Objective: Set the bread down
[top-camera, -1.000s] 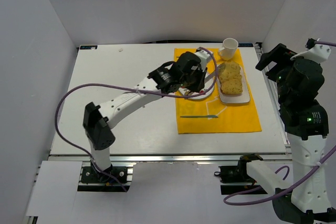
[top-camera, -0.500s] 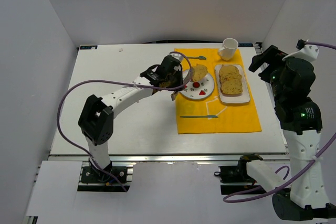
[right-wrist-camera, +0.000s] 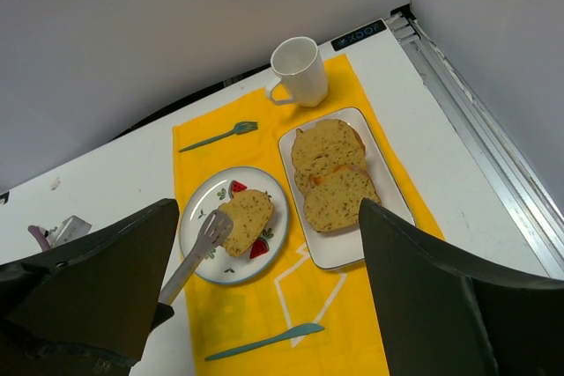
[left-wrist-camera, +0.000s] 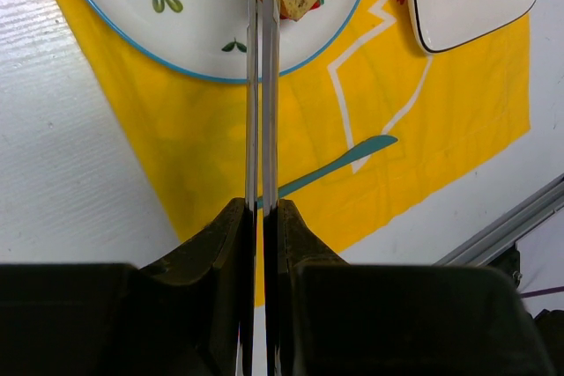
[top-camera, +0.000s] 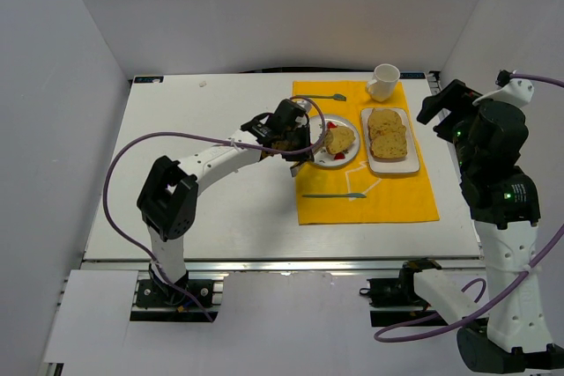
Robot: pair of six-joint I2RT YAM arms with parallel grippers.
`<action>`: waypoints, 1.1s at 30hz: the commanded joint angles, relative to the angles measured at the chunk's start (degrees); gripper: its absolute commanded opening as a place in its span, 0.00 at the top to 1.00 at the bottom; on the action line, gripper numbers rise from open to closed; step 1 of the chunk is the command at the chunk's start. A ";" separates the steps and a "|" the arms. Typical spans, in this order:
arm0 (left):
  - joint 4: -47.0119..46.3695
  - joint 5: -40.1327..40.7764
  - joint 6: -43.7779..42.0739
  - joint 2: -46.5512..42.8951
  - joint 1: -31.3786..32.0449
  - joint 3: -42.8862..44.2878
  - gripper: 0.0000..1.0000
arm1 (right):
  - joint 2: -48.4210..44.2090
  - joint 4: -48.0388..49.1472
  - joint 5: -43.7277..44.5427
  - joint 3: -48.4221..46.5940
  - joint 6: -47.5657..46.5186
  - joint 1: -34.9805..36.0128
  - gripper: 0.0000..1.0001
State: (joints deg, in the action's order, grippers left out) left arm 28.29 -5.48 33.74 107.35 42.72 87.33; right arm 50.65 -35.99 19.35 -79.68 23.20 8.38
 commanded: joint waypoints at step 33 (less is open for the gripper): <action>6.86 9.25 -0.16 -6.63 0.08 1.87 0.42 | -0.64 2.41 -2.22 0.84 0.71 0.23 0.11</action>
State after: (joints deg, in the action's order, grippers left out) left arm 33.78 0.21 34.26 105.41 42.72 86.17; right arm 50.61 -35.90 17.74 -78.85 23.62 8.38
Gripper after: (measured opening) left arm 0.577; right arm 0.895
